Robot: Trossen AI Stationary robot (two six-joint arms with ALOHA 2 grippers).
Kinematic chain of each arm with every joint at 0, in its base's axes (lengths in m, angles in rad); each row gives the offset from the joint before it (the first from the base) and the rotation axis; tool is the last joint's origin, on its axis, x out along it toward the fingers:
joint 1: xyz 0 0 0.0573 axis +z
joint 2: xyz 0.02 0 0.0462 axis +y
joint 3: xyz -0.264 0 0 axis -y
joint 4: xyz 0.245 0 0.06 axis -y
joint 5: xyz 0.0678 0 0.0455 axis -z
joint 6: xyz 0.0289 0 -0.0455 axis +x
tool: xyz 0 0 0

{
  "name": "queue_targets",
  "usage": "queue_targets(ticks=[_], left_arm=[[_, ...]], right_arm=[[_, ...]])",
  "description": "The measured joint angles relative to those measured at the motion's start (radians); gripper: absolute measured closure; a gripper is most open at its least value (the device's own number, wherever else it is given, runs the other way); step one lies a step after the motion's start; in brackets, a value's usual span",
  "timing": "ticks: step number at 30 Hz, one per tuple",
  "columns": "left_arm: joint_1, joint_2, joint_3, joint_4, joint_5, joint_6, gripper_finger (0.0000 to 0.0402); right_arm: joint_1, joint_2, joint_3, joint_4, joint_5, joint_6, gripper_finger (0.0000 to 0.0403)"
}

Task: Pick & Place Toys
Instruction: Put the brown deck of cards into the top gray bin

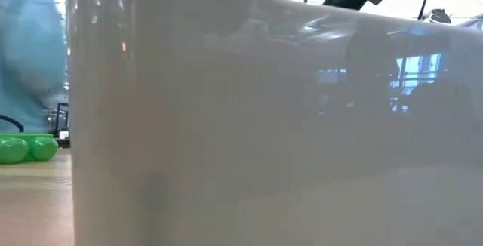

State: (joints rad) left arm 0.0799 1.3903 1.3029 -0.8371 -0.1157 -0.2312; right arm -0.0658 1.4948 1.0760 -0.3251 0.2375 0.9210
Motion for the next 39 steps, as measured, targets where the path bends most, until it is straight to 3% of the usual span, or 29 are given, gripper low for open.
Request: queue_targets(ticks=[10,15,39], left_arm=[[0.0,0.0,0.0,-0.002,0.011,0.001,0.0069],[0.0,0.0,0.0,-0.003,0.011,0.004,0.0069],[0.001,0.0,0.0,-0.005,0.011,0.019,0.0069]], right_arm=[[0.027,0.039,0.0,0.0,0.006,0.095,0.0338],[0.043,0.041,-0.001,-0.043,0.084,0.147,0.0338],[0.026,0.068,-0.001,-0.094,0.097,0.141,0.0337]])
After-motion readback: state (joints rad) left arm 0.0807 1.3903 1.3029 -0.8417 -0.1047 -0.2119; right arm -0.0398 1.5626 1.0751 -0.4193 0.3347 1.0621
